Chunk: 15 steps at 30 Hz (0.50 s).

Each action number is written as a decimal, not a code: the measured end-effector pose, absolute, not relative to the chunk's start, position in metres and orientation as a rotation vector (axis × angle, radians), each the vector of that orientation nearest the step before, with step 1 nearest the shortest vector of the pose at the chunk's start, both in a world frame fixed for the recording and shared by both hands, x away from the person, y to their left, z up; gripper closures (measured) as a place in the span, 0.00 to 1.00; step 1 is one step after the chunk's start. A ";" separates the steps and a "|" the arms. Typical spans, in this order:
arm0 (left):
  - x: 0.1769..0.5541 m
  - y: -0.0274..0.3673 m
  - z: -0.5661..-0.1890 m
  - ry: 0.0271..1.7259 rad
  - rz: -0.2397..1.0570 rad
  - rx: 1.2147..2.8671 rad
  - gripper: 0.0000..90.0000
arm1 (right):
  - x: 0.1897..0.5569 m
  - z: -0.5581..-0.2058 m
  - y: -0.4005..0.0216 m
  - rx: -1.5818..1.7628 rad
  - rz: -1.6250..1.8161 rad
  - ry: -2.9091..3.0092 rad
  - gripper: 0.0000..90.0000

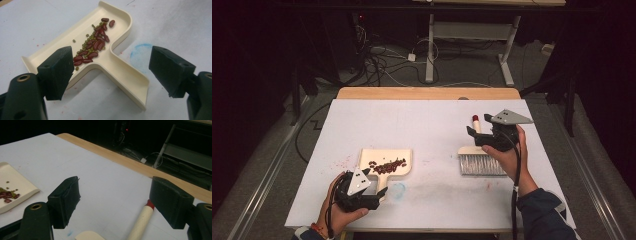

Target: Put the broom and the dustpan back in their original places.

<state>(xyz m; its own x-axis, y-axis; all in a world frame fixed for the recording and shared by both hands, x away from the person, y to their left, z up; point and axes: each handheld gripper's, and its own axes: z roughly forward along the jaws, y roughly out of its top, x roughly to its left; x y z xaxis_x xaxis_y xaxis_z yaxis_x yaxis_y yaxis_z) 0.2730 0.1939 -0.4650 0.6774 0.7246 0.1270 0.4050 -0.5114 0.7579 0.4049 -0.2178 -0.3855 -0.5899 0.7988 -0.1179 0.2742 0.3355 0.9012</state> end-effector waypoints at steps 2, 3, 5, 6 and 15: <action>0.273 0.194 -0.464 0.862 0.571 2.161 0.23 | 0.399 -0.384 -0.219 0.925 1.234 2.053 0.27; 0.272 0.194 -0.464 0.860 0.574 2.158 0.22 | 0.395 -0.383 -0.219 0.907 1.230 2.054 0.26; 0.272 0.195 -0.463 0.855 0.582 2.153 0.22 | 0.390 -0.382 -0.220 0.891 1.236 2.053 0.25; 0.272 0.195 -0.463 0.855 0.583 2.150 0.22 | 0.386 -0.382 -0.220 0.891 1.236 2.050 0.23; 0.272 0.198 -0.459 0.853 0.620 2.119 0.21 | 0.357 -0.392 -0.228 0.841 1.252 2.054 0.20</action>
